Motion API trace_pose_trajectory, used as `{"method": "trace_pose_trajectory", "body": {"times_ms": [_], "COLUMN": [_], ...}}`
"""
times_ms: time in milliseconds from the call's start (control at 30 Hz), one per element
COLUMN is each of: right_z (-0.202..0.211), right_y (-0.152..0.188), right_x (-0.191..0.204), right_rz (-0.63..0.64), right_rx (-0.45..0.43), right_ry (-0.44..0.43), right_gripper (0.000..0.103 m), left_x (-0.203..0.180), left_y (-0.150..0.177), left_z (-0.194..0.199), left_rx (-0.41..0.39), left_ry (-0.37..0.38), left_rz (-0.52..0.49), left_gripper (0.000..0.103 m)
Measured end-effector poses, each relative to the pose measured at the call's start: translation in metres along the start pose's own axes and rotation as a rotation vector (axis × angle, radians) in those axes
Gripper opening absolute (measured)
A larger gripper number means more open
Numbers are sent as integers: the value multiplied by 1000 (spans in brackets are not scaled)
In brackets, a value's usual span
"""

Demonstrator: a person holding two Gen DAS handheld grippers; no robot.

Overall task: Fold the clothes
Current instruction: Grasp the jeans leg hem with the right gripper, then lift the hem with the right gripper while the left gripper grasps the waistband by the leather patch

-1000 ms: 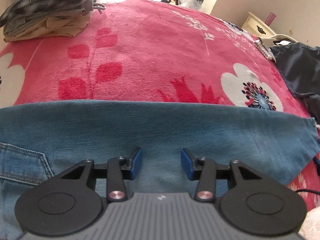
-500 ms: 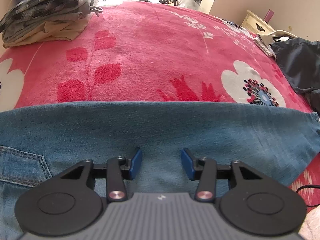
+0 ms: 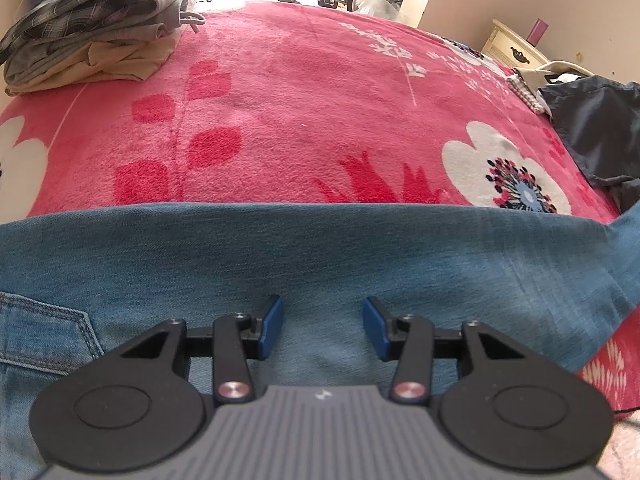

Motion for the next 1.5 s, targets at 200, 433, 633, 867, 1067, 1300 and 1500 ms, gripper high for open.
{"method": "trace_pose_trajectory", "body": {"times_ms": [200, 433, 633, 867, 1067, 1300, 1500], "right_z": [4, 9, 4, 6, 11, 13, 29], "right_y": [33, 84, 140, 203, 257, 323, 392], "right_x": [73, 136, 169, 183, 193, 198, 214], "right_rz": [151, 234, 267, 266, 263, 317, 398], "right_rx": [57, 184, 312, 435, 536, 668, 792], "right_ry": [-110, -214, -288, -329, -361, -362, -409], "right_gripper": [5, 5, 5, 5, 4, 4, 4], "left_x": [0, 4, 7, 13, 24, 69, 135], "left_y": [0, 0, 1, 4, 7, 24, 55], "left_z": [0, 0, 0, 1, 9, 60, 133], "left_rx": [3, 3, -4, -22, -37, -58, -128], "left_ry": [7, 23, 50, 87, 127, 136, 62], "left_rz": [-3, 8, 15, 41, 111, 236, 358], "left_gripper": [47, 47, 47, 47, 47, 46, 46]}}
Point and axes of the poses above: each gripper's, at about its wrist camera, not at the fingertips, and z roughly against the way its jaws point, x to its left, y to its underside, the point moved 5 cm from there along -z, roughly the way its jaws point, and after that the axes turned 15 degrees about -z, right-handed, at the moved point
